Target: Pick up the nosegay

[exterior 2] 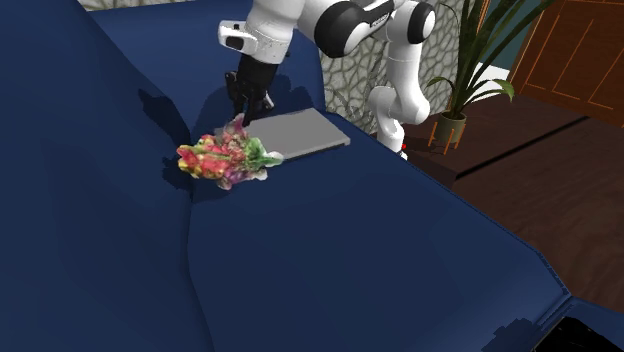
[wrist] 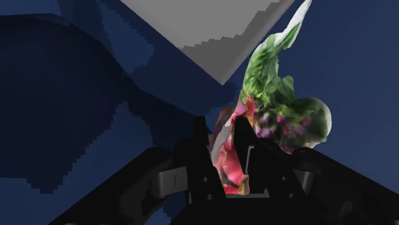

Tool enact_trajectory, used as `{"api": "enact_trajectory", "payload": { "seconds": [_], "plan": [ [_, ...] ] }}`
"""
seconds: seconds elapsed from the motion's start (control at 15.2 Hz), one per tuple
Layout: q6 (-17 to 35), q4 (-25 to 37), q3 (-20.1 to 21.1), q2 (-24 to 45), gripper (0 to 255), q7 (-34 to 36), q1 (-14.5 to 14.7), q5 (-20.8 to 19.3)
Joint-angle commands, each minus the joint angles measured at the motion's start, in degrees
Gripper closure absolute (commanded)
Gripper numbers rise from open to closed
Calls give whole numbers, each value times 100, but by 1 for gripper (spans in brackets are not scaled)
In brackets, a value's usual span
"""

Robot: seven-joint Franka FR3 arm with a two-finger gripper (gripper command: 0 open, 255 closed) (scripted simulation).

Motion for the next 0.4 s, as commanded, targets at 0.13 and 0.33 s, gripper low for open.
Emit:
{"api": "enact_trajectory", "payload": {
  "seconds": [0.13, 0.33],
  "plan": [
    [-332, 441, -1, 80, 255, -130, 6, 12],
    [-427, 572, 2, 113, 255, -163, 11, 16]
  ]
}}
